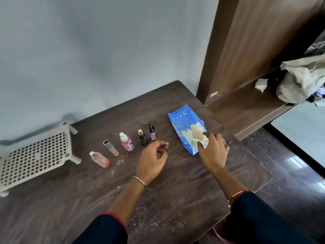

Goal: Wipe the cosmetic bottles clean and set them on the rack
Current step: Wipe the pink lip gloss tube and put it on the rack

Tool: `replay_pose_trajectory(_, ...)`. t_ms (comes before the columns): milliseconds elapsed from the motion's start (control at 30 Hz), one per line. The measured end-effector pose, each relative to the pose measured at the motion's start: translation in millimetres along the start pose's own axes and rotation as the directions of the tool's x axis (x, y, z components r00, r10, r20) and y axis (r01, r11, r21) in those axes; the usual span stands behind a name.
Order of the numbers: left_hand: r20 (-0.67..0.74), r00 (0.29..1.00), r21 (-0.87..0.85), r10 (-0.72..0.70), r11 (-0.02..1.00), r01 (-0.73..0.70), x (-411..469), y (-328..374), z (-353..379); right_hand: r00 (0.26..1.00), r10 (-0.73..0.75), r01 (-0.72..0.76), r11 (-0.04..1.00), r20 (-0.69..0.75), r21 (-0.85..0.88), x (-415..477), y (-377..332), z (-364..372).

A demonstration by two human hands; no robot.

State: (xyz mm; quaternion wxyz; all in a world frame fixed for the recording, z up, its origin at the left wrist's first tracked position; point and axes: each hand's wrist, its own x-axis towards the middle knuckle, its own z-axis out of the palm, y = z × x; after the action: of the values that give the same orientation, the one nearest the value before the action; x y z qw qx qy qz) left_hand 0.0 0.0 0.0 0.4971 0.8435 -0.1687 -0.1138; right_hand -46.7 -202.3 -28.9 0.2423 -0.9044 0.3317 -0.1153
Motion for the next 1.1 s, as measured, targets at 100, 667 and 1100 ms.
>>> replay_pose_trajectory(100, 0.012, 0.999, 0.004, -0.033, 0.999, 0.033, 6, -2, 8, 0.999, 0.003, -0.002, 1.0, 0.053, -0.019, 8, 5, 0)
replay_pose_trajectory(667, 0.028, 0.997, 0.039, -0.07, 0.997, 0.069, 16, 5, 19, 0.917, 0.329, -0.392, 0.645, 0.225, 0.656, 23, -6, -13)
replay_pose_trajectory(1100, -0.332, 0.937, -0.008, -0.105, 0.994, 0.109, 15, 16, -10, 0.752, 0.218, -0.619, -0.089, 0.622, 0.78, 33, -30, -22)
